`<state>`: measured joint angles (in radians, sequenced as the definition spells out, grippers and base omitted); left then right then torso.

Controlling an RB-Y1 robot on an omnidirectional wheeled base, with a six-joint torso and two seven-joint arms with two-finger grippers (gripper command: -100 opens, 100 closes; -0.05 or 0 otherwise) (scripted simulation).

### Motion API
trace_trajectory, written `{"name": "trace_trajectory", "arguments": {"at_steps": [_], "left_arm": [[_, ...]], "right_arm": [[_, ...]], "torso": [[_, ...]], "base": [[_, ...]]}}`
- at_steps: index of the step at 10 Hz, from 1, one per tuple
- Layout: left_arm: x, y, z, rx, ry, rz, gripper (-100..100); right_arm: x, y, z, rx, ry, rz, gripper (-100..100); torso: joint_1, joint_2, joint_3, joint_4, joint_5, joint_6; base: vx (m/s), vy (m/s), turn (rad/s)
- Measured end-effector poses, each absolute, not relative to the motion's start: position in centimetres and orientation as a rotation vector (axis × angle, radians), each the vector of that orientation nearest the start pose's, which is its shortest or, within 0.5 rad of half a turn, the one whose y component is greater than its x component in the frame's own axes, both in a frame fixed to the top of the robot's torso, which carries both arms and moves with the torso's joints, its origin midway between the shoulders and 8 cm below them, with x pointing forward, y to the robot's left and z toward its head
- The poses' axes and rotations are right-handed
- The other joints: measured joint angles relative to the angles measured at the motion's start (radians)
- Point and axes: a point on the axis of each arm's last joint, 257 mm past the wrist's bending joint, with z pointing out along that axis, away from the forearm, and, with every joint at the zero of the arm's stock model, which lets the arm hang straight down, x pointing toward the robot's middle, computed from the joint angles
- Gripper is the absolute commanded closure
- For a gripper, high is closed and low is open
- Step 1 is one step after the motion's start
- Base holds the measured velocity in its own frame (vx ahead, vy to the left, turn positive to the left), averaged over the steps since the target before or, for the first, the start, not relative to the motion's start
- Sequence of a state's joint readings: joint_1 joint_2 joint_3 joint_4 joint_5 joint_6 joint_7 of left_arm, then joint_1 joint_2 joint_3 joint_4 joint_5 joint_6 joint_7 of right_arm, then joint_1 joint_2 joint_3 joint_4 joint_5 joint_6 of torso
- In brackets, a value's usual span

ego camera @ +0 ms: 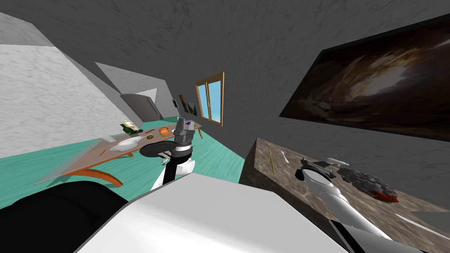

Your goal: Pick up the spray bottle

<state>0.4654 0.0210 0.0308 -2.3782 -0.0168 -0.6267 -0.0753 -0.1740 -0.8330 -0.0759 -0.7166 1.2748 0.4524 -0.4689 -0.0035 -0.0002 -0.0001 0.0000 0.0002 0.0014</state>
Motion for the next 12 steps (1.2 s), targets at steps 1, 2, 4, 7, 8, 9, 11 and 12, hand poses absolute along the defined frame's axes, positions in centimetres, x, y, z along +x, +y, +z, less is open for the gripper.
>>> {"name": "trace_trajectory", "arguments": {"at_steps": [1,2,4,7,8,9,11,12], "left_arm": [[29.7,26.8,9.7,-0.397,0.472,-1.254,0],[29.7,26.8,9.7,-0.397,0.472,-1.254,0],[29.7,26.8,9.7,-0.397,0.472,-1.254,0],[29.7,26.8,9.7,-0.397,0.472,-1.254,0],[29.7,26.8,9.7,-0.397,0.472,-1.254,0],[29.7,26.8,9.7,-0.397,0.472,-1.254,0],[29.7,26.8,9.7,-0.397,0.472,-1.254,0],[29.7,26.8,9.7,-0.397,0.472,-1.254,0]], "right_arm": [[38.3,-79.6,-22.8,0.685,1.606,-0.903,0],[38.3,-79.6,-22.8,0.685,1.606,-0.903,-100],[36.8,-79.9,-23.5,0.697,1.614,-0.903,-100],[34.4,-80.9,-23.8,0.716,1.618,-0.915,-100],[33.8,-81.1,-24.0,0.727,1.614,-0.915,-100],[32.8,-81.3,-24.0,0.737,1.611,-0.916,-100],[31.2,-82.0,-23.8,0.750,1.606,-0.928,-100],[30.0,-82.2,-23.9,0.753,1.608,-0.937,-100]], "torso": [[0.001,0.001,0.000,0.000,0.000,0.000],[0.002,0.003,0.001,0.000,0.000,0.000],[0.002,0.002,0.001,0.000,0.000,0.000],[0.002,0.001,0.000,0.000,0.000,0.000],[0.001,0.001,0.000,0.000,-0.001,0.000],[0.001,0.001,0.001,0.000,0.000,0.000],[0.001,0.001,0.001,0.000,0.000,0.000],[0.001,0.001,0.000,0.000,0.000,-0.001]], "base": [[0.000,0.000,0.000],[0.020,-0.008,0.101],[0.035,-0.009,0.088],[0.043,-0.010,0.086],[0.027,-0.007,0.089],[0.023,-0.004,0.039],[0.037,-0.004,0.109],[0.034,-0.010,0.048]]}}
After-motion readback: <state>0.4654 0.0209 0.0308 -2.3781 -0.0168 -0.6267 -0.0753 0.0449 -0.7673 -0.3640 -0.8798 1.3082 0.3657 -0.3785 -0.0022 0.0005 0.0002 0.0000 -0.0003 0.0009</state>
